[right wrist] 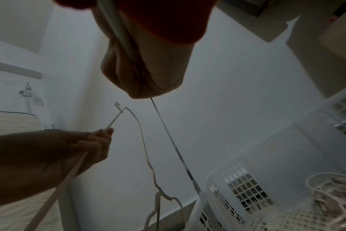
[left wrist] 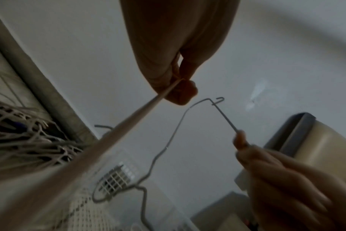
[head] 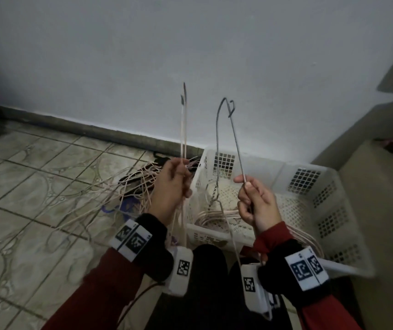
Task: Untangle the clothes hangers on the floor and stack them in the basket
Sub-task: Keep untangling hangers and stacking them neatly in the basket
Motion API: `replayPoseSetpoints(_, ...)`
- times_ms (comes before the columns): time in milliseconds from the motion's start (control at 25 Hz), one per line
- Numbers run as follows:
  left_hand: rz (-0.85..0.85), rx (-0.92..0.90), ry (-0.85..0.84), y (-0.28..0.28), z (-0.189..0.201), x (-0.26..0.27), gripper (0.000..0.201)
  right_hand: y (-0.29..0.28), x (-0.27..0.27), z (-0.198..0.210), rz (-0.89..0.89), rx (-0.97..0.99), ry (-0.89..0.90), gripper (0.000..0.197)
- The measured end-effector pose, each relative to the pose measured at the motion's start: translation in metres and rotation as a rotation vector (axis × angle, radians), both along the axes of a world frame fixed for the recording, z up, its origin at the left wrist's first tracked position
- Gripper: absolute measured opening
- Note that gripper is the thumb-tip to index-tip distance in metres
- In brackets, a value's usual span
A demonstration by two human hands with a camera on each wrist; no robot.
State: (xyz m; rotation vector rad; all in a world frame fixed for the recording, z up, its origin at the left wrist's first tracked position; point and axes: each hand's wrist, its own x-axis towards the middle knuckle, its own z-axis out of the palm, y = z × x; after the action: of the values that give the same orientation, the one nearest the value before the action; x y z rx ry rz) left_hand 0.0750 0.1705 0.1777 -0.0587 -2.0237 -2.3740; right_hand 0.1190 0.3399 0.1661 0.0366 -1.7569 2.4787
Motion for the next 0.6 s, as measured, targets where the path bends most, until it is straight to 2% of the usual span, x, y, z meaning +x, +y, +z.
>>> replayPoseSetpoints(80,-0.11,-0.047,-0.006,0.026,-0.008,0.01,0.022,0.001,-0.002,-0.007,-0.05,0.013,0.004,0.03)
replayPoseSetpoints(200,-0.212,-0.024,-0.003,0.063,-0.017,0.027,0.028,0.001,-0.005,-0.015,-0.127,0.145,0.035,0.026)
replayPoseSetpoints(400,-0.196,0.019,-0.061,0.074,-0.026,0.027,0.027,0.003,-0.011,-0.028,-0.26,0.332,0.059,0.016)
replayPoseSetpoints(520,-0.19,-0.019,-0.063,0.074,-0.023,0.023,0.021,-0.003,-0.013,-0.03,-0.299,0.479,0.057,0.025)
replayPoseSetpoints(600,-0.167,-0.03,-0.104,0.077,-0.019,0.016,0.013,-0.01,-0.01,-0.029,-0.309,0.488,0.034,0.022)
